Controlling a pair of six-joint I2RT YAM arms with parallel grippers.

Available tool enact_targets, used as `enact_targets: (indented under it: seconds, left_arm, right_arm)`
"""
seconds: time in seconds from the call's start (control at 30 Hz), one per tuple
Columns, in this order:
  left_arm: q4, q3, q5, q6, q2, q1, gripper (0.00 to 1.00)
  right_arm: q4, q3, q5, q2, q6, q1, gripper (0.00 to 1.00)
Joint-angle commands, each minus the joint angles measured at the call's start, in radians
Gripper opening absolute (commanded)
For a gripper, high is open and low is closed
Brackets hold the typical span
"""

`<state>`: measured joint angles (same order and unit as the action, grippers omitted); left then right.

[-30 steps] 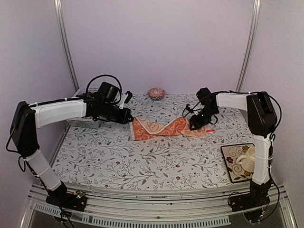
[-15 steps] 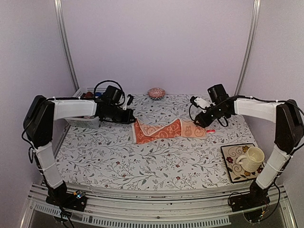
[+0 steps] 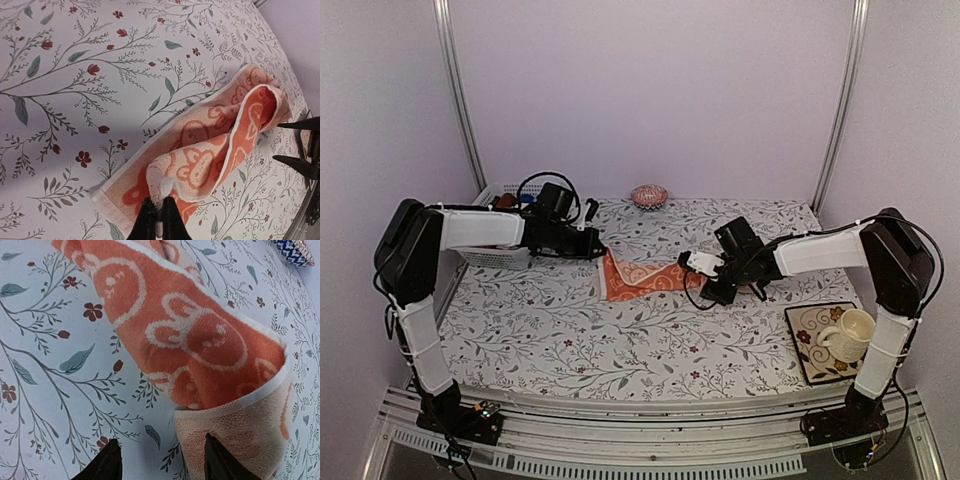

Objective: Roll the towels
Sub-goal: Flatten out the towel at the center of the board.

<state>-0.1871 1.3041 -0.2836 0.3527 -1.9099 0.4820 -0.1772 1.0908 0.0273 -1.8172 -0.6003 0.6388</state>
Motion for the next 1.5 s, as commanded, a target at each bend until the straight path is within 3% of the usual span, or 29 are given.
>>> enact_targets:
  seconds: [0.0, 0.23, 0.47, 0.53, 0.63, 0.8, 1.07, 1.33, 1.47]
  left_arm:
    - [0.052, -0.032, -0.027, 0.001, 0.018, -0.008, 0.00]
    - [0.069, -0.047, -0.055, 0.001, 0.021, -0.010, 0.00]
    - [0.078, -0.041, -0.062, -0.005, 0.020, -0.010, 0.00]
    - [0.073, -0.034, -0.061, -0.013, 0.019, -0.011, 0.00]
    - [0.067, -0.023, -0.058, -0.024, 0.018, -0.011, 0.00]
    - [0.062, -0.004, -0.062, -0.051, 0.033, -0.014, 0.00]
    - [0.072, -0.035, -0.169, -0.211, 0.167, -0.017, 0.00]
    - [-0.003, -0.174, -0.413, -0.301, 0.345, -0.014, 0.00]
    - [-0.022, -0.238, -0.461, -0.301, 0.445, -0.011, 0.00]
  right_arm:
    - [0.030, 0.024, -0.146, -0.089, 0.019, 0.021, 0.57]
    - [0.058, 0.032, -0.272, -0.172, 0.047, 0.022, 0.56]
    - [0.082, 0.051, -0.338, -0.230, 0.053, 0.022, 0.42]
    - [0.086, 0.058, -0.362, -0.244, 0.053, 0.023, 0.30]
    - [0.086, 0.068, -0.389, -0.257, 0.044, 0.021, 0.04]
    - [0.062, 0.063, -0.337, -0.199, 0.031, 0.009, 0.02]
    - [-0.180, 0.109, 0.068, 0.082, 0.030, -0.081, 0.02]
    - [-0.582, 0.204, 0.668, 0.243, -0.004, -0.120, 0.02]
    - [-0.679, 0.218, 0.878, 0.295, -0.032, -0.129, 0.02]
